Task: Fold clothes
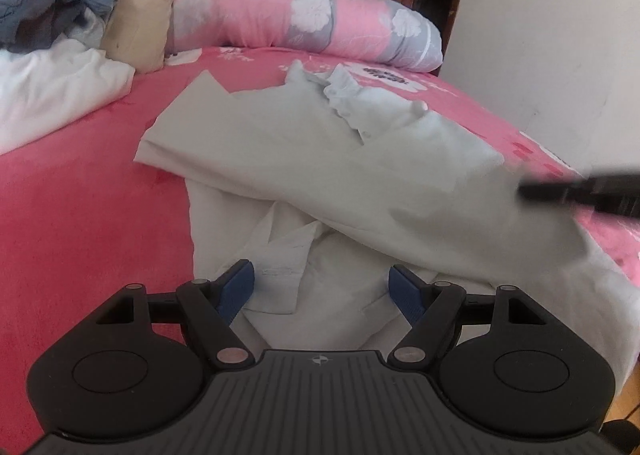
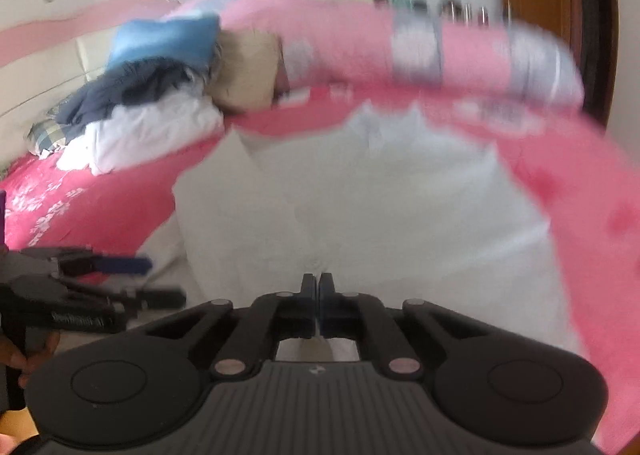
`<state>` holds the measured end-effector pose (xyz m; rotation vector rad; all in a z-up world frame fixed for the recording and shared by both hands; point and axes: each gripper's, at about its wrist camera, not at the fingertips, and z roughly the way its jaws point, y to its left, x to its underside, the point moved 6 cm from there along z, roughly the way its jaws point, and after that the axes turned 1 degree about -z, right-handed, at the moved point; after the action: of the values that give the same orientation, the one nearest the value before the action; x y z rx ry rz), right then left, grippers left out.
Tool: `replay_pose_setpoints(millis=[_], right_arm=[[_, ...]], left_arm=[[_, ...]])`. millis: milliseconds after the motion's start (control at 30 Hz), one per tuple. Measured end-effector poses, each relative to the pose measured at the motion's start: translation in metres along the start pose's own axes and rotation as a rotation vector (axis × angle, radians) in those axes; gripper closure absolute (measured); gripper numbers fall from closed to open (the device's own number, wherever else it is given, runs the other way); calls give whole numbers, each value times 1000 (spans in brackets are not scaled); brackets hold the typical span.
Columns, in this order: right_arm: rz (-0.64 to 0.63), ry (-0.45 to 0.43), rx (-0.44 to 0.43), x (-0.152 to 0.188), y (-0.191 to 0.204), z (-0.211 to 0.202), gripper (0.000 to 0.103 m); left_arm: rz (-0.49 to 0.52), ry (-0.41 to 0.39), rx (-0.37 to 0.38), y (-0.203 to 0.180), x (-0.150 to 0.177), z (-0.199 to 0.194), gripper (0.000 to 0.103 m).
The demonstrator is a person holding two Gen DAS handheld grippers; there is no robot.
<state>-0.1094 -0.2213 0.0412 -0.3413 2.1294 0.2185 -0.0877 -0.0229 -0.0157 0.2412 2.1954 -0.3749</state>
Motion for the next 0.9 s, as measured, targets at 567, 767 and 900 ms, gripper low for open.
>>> replay_pose_setpoints(millis=[567, 767, 900], right_arm=[[-137, -215, 292, -52, -43, -69, 102], [49, -179, 202, -40, -64, -77, 102], [189, -102, 171, -10, -81, -67, 101]], left_arm=[[-22, 0, 17, 4, 1, -1, 28], [-20, -2, 16, 4, 2, -1, 28], [-14, 0, 16, 3, 2, 0, 28]])
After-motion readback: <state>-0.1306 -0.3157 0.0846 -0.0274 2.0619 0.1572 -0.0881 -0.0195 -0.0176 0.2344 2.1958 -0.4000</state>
